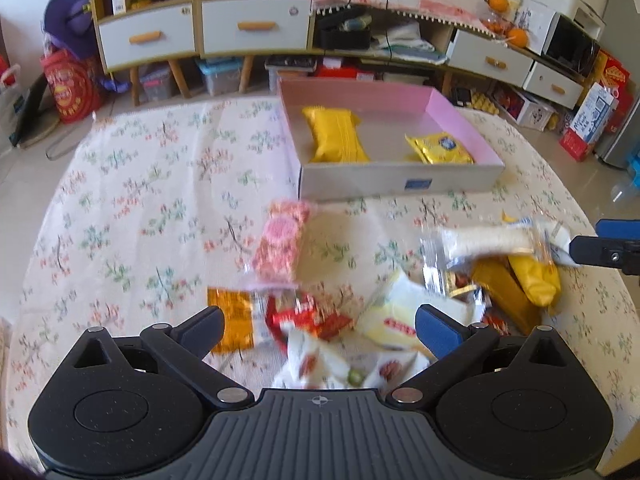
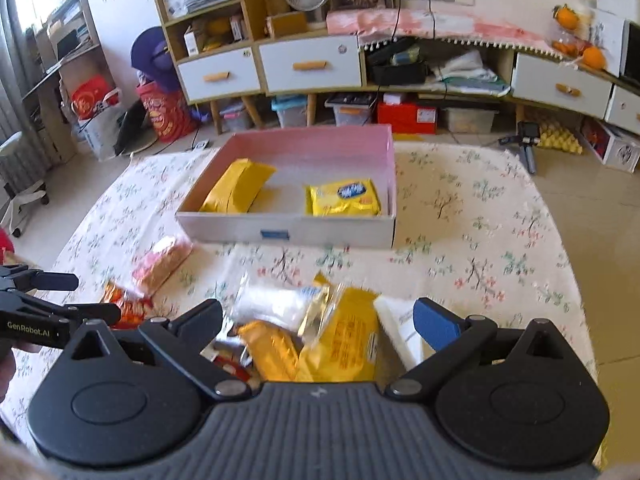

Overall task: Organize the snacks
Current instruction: 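Move both open grippers back over the snack pile, then grasp the white pecan cookie packet with the left gripper while the right grasps the yellow sandwich biscuit packet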

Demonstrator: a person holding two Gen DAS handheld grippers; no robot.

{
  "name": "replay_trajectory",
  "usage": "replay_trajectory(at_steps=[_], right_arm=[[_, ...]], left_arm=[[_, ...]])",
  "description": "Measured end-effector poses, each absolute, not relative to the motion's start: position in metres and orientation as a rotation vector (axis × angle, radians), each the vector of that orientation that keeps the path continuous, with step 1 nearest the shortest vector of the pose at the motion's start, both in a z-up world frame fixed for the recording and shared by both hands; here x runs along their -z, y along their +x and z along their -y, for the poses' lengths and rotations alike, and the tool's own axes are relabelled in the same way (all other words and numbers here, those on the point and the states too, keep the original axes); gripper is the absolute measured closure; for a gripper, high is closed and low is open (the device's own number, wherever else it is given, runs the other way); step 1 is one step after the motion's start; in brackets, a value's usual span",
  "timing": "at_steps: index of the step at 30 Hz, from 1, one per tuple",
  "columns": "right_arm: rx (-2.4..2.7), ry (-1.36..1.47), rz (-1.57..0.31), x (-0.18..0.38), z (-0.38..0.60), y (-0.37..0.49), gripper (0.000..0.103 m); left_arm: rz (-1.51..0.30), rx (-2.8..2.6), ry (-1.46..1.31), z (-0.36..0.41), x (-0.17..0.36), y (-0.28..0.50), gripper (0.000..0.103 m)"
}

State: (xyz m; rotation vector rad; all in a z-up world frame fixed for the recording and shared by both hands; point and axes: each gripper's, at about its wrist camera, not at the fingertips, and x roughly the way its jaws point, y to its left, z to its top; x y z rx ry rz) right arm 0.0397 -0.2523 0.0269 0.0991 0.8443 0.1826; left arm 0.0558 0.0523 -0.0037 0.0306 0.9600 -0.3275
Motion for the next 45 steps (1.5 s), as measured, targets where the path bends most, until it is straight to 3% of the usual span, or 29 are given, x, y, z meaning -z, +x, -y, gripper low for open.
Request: replay_trajectory(at_steps=[17, 29, 32, 38, 45], right_arm=[[-0.115, 0.235, -1.097, 0.021, 0.254, 0.050, 0.008], [-0.066, 0.411, -1.134, 0.036, 0.271, 0.058, 0.024], [-0.058, 0.419, -1.122, 0.035, 0.272, 0.060, 0.029], [-0.039, 0.396, -1.108, 0.034, 0.272, 0.060, 0.047], [-0.049, 0.360, -1.105, 0.027, 0.266, 0.058, 0.063]], left_arm=[[-1.267, 0.325, -0.364, -0.076, 0.039, 0.063, 0.003], [-1.260, 0.238, -0.635, -0.099, 0.052, 0.065, 0.012], [-1.246, 0.217, -0.625, -0.099, 0.050, 0.064, 0.025], [-1.222, 0.199, -0.628, -0.103, 0.048, 0.063, 0.032], [-1.186, 0.197, -0.597, -0.104, 0.041, 0.061, 0.055]])
